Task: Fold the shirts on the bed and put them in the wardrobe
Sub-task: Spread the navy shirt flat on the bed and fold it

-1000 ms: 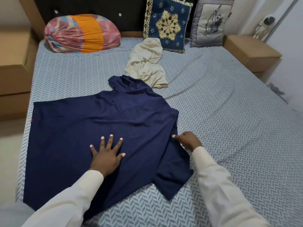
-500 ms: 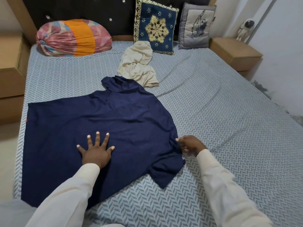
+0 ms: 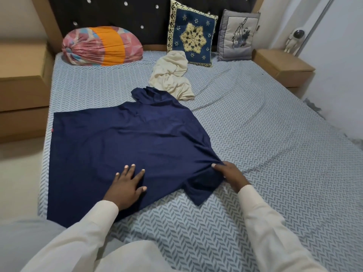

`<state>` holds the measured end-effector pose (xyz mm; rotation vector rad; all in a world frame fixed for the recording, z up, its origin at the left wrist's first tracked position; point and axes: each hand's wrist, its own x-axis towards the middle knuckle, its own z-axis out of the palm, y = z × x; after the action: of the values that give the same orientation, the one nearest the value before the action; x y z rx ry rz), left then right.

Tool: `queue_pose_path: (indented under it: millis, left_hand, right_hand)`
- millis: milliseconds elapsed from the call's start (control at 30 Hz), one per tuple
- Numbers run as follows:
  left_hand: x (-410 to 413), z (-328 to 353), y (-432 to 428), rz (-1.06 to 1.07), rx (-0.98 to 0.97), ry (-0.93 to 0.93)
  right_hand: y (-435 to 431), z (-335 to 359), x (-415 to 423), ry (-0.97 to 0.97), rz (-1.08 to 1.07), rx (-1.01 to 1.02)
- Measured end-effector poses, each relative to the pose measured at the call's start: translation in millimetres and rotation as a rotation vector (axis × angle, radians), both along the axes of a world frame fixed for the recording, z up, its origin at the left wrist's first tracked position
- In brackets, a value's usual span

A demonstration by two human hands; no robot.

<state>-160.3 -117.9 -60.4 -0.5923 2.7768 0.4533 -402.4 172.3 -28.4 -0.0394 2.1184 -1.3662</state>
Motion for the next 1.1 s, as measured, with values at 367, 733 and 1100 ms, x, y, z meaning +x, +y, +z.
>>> queue_pose_path:
  millis: [367,733,1100]
  left_hand:
    - [62,12,-9,0.098,-0.029,-0.199]
    - [89,19,-17,0.228,0.013,-0.275]
    - [83,18,-15,0.364,-0.043,-0.237]
  right_hand:
    - [24,12,24,0.352,-0.067,0.592]
    - [-29,-7,103,0.620,0.598,0.670]
    - [-48,25,75,0.201,0.769,0.789]
